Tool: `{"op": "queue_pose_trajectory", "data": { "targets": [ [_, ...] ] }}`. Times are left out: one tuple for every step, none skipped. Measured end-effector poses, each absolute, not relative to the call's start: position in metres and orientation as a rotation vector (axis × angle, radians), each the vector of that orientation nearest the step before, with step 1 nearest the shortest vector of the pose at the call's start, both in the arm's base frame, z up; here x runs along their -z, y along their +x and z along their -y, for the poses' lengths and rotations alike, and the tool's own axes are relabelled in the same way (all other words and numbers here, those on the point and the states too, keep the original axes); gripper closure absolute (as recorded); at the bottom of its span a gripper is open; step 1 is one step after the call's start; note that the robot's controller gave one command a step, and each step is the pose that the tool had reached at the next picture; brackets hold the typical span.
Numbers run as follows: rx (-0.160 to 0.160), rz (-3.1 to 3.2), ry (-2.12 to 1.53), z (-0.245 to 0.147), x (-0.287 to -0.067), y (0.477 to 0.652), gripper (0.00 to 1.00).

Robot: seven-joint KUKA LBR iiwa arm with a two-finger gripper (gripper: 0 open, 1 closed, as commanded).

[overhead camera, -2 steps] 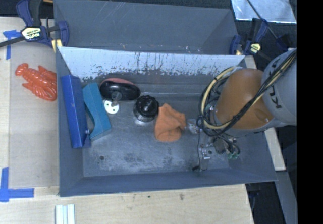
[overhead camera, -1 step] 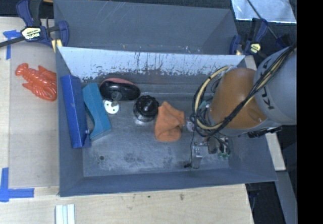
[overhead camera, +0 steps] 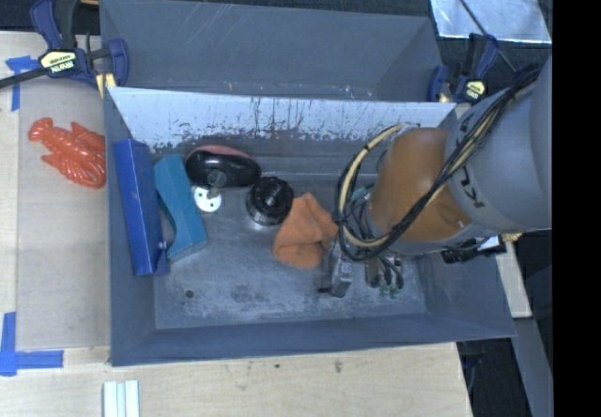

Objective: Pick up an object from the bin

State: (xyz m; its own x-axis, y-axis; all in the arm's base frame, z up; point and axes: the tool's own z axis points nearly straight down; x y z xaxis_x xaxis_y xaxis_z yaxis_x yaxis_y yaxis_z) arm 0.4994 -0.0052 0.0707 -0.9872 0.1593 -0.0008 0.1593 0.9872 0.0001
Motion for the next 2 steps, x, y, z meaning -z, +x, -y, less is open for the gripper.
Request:
{"op": "queue_pose_trajectory", "data": {
  "targets": [
    [0.0,-3.131,0.25,0.005,-0.071,0.499,1.0],
    [0.0,-3.126,0.247,0.012,-0.102,0.502,0.0]
  ]
}}
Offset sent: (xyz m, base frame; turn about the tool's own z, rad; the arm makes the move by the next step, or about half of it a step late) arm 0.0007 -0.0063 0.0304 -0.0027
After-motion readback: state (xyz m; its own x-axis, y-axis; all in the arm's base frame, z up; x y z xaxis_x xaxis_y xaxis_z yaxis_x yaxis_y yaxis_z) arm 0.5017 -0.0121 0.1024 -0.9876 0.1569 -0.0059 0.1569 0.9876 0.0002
